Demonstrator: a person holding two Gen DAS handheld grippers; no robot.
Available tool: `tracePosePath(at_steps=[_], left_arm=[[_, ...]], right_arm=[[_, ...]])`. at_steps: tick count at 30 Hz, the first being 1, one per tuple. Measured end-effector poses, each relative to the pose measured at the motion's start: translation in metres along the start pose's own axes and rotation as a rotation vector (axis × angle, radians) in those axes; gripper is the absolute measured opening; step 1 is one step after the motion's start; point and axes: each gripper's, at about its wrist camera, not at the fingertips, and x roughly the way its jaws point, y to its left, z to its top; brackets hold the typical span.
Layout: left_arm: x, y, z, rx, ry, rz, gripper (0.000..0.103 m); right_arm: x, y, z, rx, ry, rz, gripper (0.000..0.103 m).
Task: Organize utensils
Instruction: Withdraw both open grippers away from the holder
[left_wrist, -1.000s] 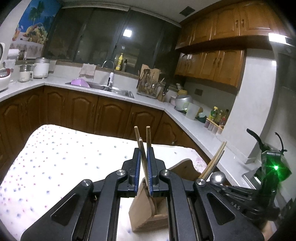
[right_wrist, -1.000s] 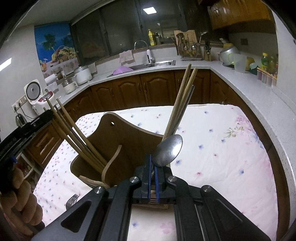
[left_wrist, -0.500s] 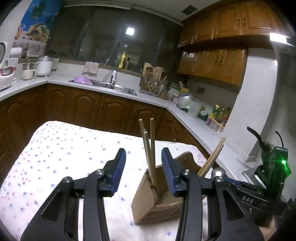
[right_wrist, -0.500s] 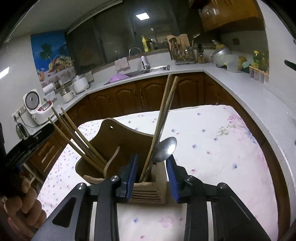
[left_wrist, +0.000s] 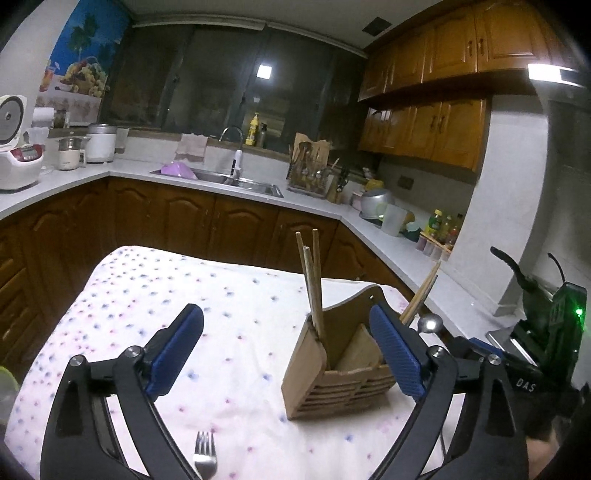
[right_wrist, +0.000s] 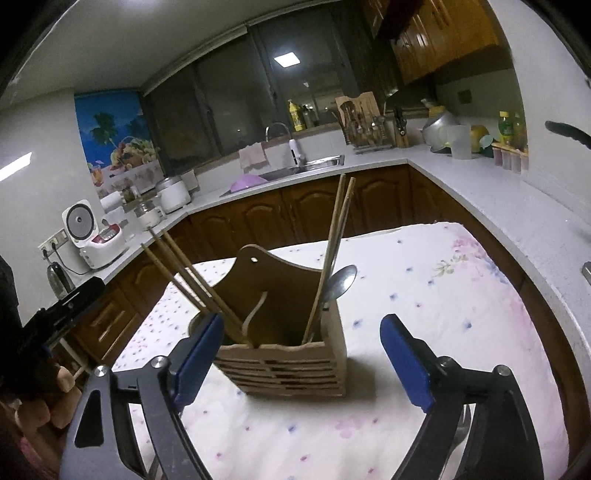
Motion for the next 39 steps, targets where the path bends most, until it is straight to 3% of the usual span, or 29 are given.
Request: tracePosePath(at_steps=[7, 21, 29, 39], left_arm=[[-0.014, 0.001, -0.008, 0.003, 0.002, 0.017, 0.103], [-0.066, 0.011, -0.031, -0.005, 0.083, 0.046, 0.103], [-0.116, 0.014, -0.051, 0.015, 0.071, 0.081, 0.103], [-0.15, 0.008, -0.069, 0.069, 0.048, 0.107, 0.103]], right_arm=[[-0.014, 0.006, -0.006, -0.009, -0.009, 0.013, 0.095], [-0.074, 0.029, -0.027, -0.041, -0.127, 0.039, 0.101], [-0.109, 0.051, -0.049, -0.099, -0.15, 0.031, 0.103], [-0.148, 0.071, -0.071, -0.147, -0.205, 0.002, 0.103]])
